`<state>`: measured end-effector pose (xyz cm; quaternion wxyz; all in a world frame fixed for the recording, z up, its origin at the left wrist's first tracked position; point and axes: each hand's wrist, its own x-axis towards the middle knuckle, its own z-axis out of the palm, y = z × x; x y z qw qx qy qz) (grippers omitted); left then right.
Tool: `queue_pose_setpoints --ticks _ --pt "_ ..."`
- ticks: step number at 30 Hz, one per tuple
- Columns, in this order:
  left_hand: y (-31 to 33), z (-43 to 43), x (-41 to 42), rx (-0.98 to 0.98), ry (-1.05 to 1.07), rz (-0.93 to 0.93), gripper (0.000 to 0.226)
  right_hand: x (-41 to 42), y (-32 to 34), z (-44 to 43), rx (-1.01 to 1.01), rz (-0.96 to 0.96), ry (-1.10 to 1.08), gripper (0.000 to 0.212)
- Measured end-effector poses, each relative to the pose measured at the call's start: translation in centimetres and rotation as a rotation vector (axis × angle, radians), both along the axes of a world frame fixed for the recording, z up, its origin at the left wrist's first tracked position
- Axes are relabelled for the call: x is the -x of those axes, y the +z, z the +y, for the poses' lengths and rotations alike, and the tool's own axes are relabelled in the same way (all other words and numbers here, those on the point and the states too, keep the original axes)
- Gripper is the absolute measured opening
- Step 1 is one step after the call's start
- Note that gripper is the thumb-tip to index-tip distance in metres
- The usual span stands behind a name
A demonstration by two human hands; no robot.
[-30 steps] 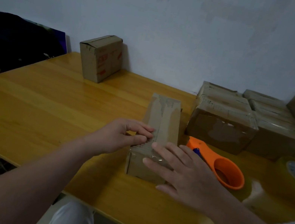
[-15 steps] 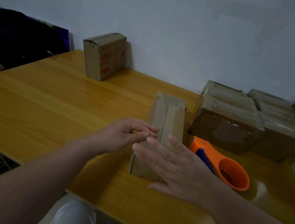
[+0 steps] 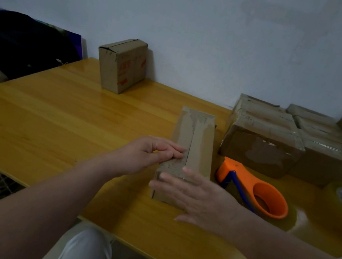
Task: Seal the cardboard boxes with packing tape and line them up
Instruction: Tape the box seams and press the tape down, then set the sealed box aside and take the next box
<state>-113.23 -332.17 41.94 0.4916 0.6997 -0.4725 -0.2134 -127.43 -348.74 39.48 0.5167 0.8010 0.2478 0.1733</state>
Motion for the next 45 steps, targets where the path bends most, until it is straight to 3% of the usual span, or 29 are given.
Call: queue_pose_setpoints --ticks 5,9,16,20,23,28,31,45 --pt "0.2 0.1 0.2 0.002 0.008 0.019 0.023 0.3 0.6 0.4 -0.085 0.06 0.058 0.077" --pt "0.4 0.0 0.2 -0.008 -0.002 0.045 0.023 -0.1 0.7 0.3 -0.114 0.039 0.051 0.088" --pt "0.6 0.1 0.0 -0.011 -0.005 0.048 0.023 0.1 0.4 0.1 -0.071 0.109 -0.054 0.083" --pt "0.8 0.2 0.0 -0.024 0.003 0.092 0.024 0.2 0.5 0.1 -0.059 0.18 -0.102 0.072" --pt "0.9 0.5 -0.3 0.001 0.006 0.189 0.027 0.2 1.1 0.4 -0.221 0.318 -0.116 0.062" --pt "1.8 0.1 -1.8 -0.026 0.196 0.157 0.027 -2.5 3.1 -0.3 -0.459 0.39 -0.316 0.063" --pt "2.1 -0.7 -3.2 -0.043 0.289 0.118 0.027 -5.1 3.7 -1.4 -0.477 0.384 -0.486 0.06" --pt "2.3 -5.3 -9.3 -0.159 0.269 0.005 0.026 -15.7 4.5 -5.1 -0.553 0.191 -0.861 0.037"
